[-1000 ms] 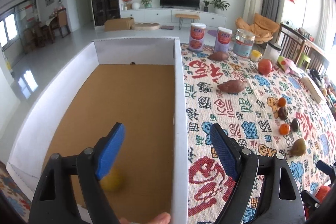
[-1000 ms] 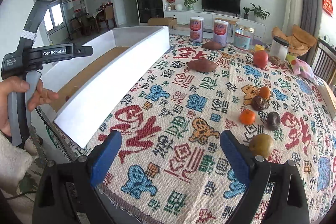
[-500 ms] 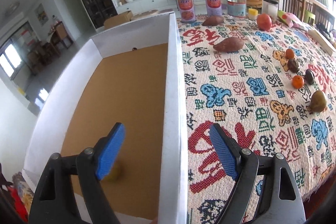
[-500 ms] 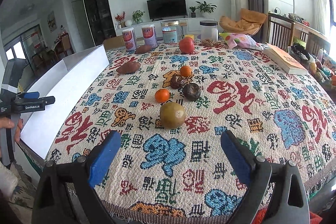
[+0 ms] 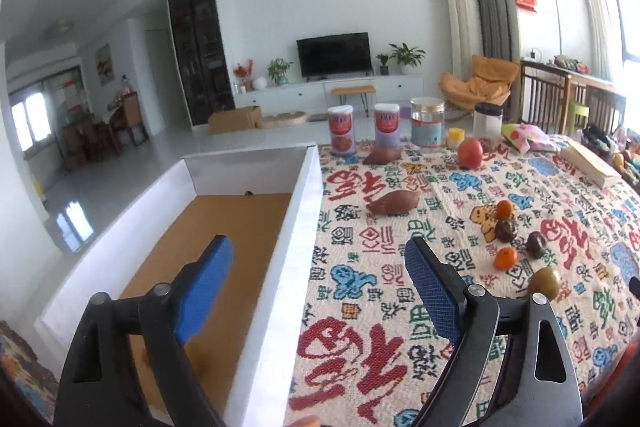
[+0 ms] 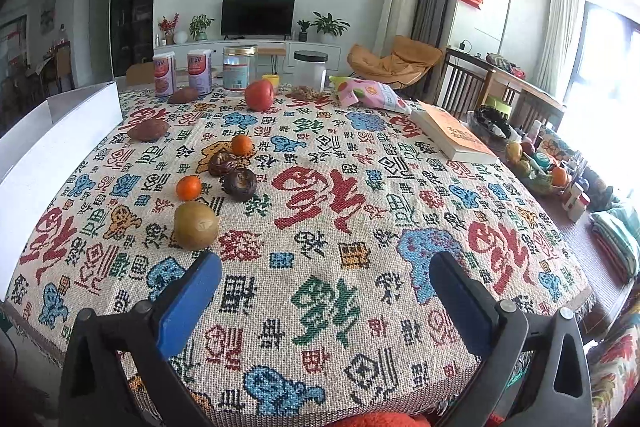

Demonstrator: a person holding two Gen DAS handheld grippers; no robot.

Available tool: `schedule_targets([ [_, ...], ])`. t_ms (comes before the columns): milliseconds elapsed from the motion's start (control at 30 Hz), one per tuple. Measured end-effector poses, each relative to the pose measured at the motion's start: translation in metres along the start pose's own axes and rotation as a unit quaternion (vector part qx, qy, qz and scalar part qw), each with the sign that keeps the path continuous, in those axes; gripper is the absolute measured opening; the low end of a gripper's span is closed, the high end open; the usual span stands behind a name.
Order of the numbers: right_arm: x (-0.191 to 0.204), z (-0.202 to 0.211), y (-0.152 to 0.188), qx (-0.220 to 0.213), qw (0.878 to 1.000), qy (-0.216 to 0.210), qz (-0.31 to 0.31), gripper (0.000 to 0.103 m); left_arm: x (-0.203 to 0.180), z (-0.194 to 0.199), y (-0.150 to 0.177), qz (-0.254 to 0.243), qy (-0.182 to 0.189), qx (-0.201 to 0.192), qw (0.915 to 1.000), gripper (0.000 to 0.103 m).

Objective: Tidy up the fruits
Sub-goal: 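Lift both open tools out of the box back over the table, then move the left tool toward the brown sweet potato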

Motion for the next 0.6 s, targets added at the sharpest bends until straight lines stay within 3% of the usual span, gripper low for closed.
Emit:
schedule_targets([
  [167,-0.031,-0.023,0.009,0.046,0.997,-0.008,-0.060,0.103,-0.064,-0.035,0.014,-0.014,0.095,0.078,0.9923,0.090],
  [233,-0.039,-0.028,0.012,0.055,0.995,-0.017,-0.082,0.103,-0.082,-0.051,0.021,-0.023,0.113,0.093,0.9890,0.090],
  [367,-0.044,-0.032,0.016,0.063,0.993,-0.021,-0.101,0.103,-0.102,-0.081,0.032,-0.036,0.104,0.103,0.9886,0.090],
  [467,-0.042,-0.034,0.017,0.067,0.993,-0.019,-0.097,0.103,-0.100,-0.109,0.040,-0.024,0.088,0.120,0.9886,0.090],
  [600,-0.042,-0.037,0.017,0.073,0.992,-0.021,-0.097,0.103,-0.094,-0.140,0.052,-0.006,0.094,0.153,0.9838,0.090],
])
Point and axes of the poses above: each gripper's, at about its wrist camera, not at the fingertips, and z roughly against the way its jaws point, x to its left, y to its underside, the point moved 1 cm from there along -z, roughly the way its jaws point, and after that the axes turned 3 degrees about -z, right-handed, at the moved point
